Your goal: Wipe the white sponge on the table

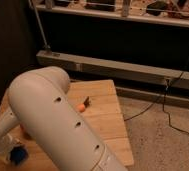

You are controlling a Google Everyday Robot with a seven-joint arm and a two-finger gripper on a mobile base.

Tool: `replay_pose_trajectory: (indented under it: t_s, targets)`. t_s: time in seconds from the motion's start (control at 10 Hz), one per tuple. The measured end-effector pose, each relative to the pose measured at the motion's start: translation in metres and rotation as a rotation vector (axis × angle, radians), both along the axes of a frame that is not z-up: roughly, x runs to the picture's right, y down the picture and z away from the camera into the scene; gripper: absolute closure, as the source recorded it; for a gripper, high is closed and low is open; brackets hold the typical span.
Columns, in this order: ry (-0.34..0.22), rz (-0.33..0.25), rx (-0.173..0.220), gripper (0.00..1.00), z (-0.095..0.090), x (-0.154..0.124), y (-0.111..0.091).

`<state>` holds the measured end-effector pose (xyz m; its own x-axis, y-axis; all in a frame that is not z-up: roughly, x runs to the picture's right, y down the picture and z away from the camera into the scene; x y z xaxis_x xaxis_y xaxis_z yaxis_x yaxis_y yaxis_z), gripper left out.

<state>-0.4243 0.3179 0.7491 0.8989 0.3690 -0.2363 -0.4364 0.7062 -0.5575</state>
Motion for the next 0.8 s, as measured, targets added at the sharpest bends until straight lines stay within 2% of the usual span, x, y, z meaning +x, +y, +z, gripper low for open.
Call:
replay_pose_trajectory:
  t_s: [0.8]
  targets:
    - [-0.004, -0.017, 0.006, 0.42, -0.0032, -0.0028, -0.0066]
